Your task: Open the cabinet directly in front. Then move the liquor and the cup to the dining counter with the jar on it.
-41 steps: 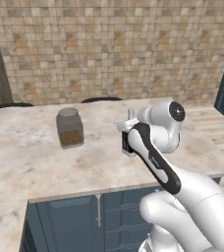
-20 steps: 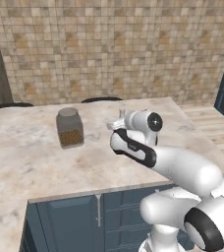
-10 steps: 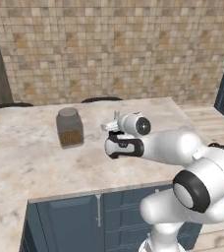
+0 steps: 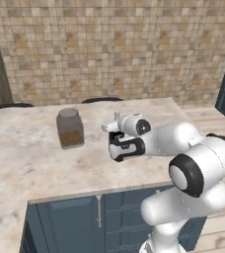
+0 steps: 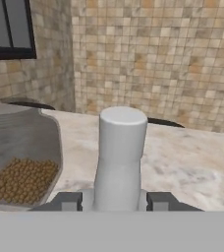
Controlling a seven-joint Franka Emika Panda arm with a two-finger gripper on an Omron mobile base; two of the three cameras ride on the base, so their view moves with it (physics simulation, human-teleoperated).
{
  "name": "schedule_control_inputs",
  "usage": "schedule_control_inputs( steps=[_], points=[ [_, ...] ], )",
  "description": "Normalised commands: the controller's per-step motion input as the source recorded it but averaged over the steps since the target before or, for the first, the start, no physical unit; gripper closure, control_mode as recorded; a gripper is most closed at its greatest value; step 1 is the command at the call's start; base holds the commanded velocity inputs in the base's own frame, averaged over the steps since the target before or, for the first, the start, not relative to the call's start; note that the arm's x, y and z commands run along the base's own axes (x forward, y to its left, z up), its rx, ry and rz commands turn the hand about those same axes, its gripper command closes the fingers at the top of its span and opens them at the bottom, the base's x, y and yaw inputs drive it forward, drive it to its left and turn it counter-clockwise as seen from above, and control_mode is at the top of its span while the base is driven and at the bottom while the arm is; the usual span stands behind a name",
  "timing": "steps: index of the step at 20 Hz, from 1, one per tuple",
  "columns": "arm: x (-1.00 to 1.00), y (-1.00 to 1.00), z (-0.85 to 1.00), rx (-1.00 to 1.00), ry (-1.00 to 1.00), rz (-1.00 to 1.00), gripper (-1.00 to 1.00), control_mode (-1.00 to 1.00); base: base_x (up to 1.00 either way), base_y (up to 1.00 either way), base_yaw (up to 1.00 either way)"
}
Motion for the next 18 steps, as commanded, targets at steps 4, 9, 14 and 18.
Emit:
schedule_control_inputs(
  steps=[4, 9, 14, 18],
  points=[
    [0.15, 0.00, 0.00, 0.00, 0.00, 0.00, -1.00, -1.00, 0.00, 0.00, 0.00],
    [0.00, 0.00, 0.00, 0.00, 0.00, 0.00, -1.00, -1.00, 0.00, 0.00, 0.00],
    [0.00, 0.01, 0.07, 0.00, 0.00, 0.00, -1.00, -1.00, 0.00, 0.00, 0.00],
    [-0.02, 0.17, 0.90, 0.01, 0.04, -0.07, -1.00, -1.00, 0.00, 0.00, 0.00]
  ],
)
